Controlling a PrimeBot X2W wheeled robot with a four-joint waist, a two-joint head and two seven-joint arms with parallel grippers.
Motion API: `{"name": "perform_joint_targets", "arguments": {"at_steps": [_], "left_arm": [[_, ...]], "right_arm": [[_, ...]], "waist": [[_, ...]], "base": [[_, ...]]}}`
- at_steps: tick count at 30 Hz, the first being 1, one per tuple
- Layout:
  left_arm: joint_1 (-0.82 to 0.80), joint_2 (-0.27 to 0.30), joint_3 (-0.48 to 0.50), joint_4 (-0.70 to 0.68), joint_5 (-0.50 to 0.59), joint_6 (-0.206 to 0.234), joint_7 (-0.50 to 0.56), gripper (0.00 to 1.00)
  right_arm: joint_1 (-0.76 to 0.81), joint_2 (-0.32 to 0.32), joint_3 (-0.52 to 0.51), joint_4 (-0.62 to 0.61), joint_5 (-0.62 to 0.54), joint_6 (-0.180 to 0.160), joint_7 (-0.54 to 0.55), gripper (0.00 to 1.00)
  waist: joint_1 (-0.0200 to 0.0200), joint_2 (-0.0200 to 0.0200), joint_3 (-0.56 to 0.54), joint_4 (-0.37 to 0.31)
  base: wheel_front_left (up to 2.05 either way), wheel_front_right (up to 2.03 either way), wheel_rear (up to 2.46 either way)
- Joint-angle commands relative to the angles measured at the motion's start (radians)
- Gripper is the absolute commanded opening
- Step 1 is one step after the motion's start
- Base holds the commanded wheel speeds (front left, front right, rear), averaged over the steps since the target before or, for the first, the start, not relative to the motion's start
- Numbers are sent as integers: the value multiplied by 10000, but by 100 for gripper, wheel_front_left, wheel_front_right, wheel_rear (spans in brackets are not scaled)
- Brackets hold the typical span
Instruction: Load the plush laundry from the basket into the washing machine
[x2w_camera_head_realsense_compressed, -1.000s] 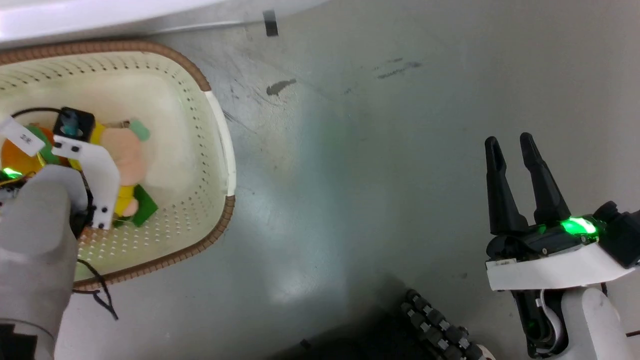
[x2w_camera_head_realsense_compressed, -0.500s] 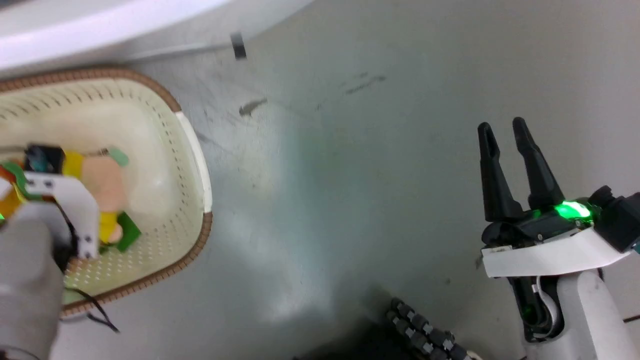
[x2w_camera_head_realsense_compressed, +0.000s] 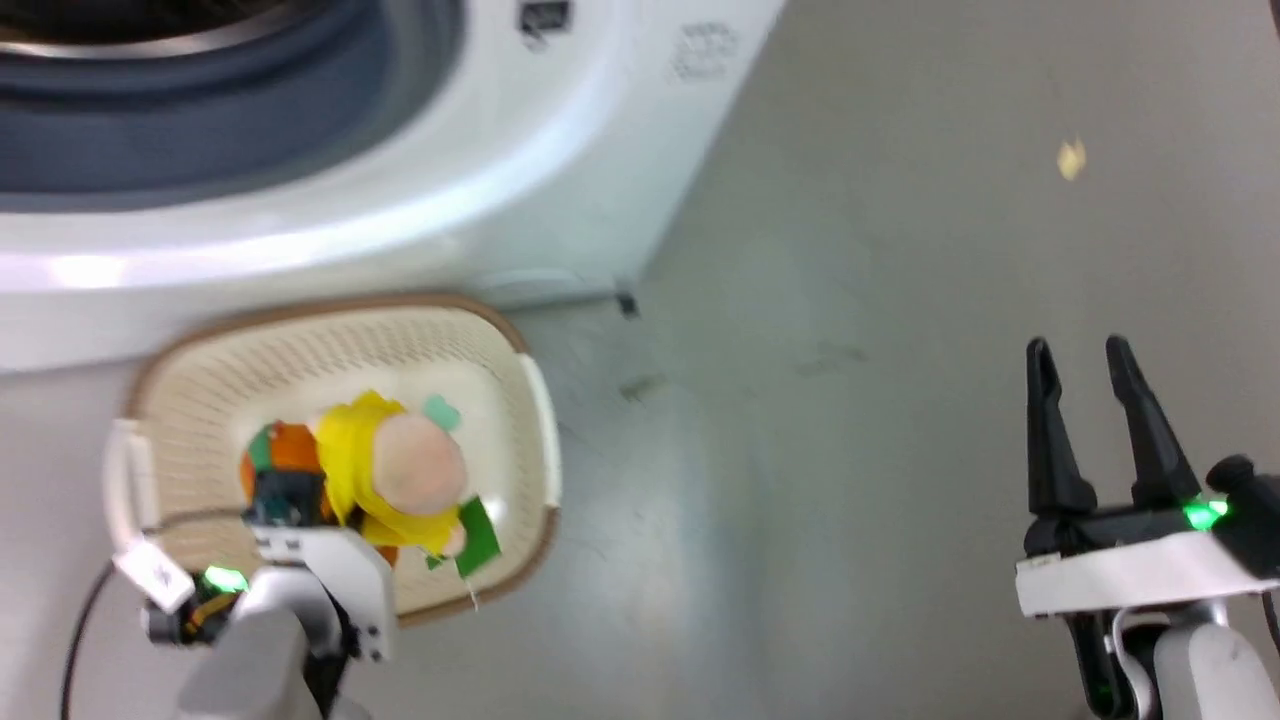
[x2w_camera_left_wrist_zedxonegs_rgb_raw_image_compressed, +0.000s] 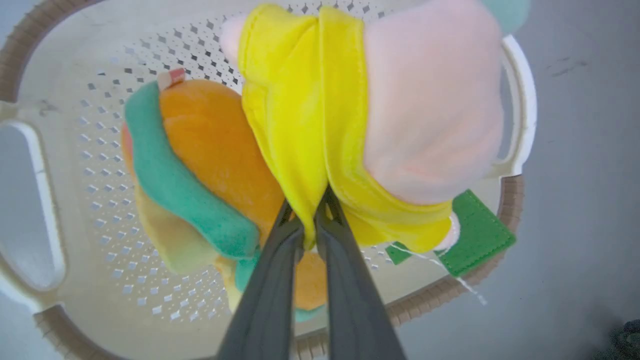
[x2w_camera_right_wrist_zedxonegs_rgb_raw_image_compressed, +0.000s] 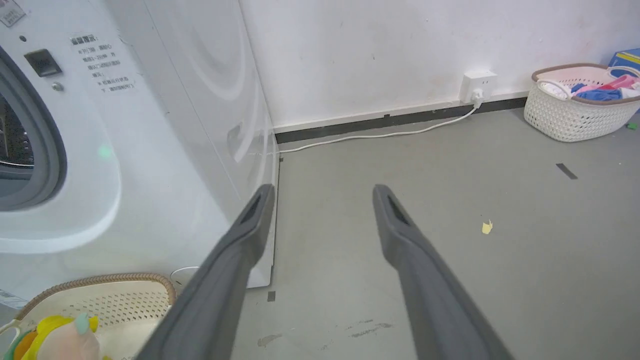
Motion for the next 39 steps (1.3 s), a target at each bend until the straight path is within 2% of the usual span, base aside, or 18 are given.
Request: {"name": "perform_joint_targets", "arguments": {"at_steps": [1,7,15,16,17,18,19,20,22,23,27,31,39], "left_arm": [[367,-127,80,-118,-107,-54,-396,0],[1497,-630,346,-1257,-417,-19,-968,0],[3612,-995,1184,-5444,-184,483,-986,0],[3612,-995,1184,-5444,-184,483,-986,0],[3994,-1100,1429,-6584,-26,597,-986,0],[3994,-1100,1429,-6584,-26,597,-986,0],[4213,-1194,1648,-7692,187,691,-987,0],[4213,-1194,1648,-7692,187,691,-987,0],[4291,-1305,1935,-9140,461,795,-987,0],[4291,-1305,1935,-9140,461,795,-987,0],[3639,-1244,2163,-10378,790,711,-988,0],[2379,-867,2151,-10494,994,552,-827,0],[-865,386,2251,-10064,1346,266,1059,0]], "right_arm": [[224,-3,-63,17,-124,-9,-45,100],[894,-3,-118,56,-377,-9,-45,100],[1539,-3,-210,47,-533,-9,-45,100],[1539,-3,-210,47,-533,-9,-45,100],[1586,-3,-211,13,-549,-9,-45,100],[1586,-3,-211,13,-549,-9,-45,100],[1564,-3,-209,-38,-555,-9,-45,100],[1564,-3,-209,-38,-555,-9,-45,100],[1418,-3,-146,-163,-534,-9,-45,100],[1418,-3,-146,-163,-534,-9,-45,100],[1063,-3,-126,-370,-447,-9,-45,100],[600,-3,-170,-544,-305,-9,-45,100],[-369,-3,-273,-623,190,-9,-46,100]], "waist": [[1,0,-1607,1267],[1,0,-2747,1869],[1,0,-3512,2311],[1,0,-3512,2311],[1,0,-3536,2350],[1,0,-3536,2350],[1,0,-3457,2371],[1,0,-3457,2371],[1,0,-3118,2313],[1,0,-3118,2313],[1,0,-2218,2204],[1,0,-1202,1987],[1,0,747,1171]], "base": [[0,0,0],[0,0,0],[0,0,0],[0,0,0],[0,0,0],[0,0,0],[0,0,0],[0,0,0],[0,0,0],[0,0,0],[0,0,0],[0,0,0],[0,0,0]]}}
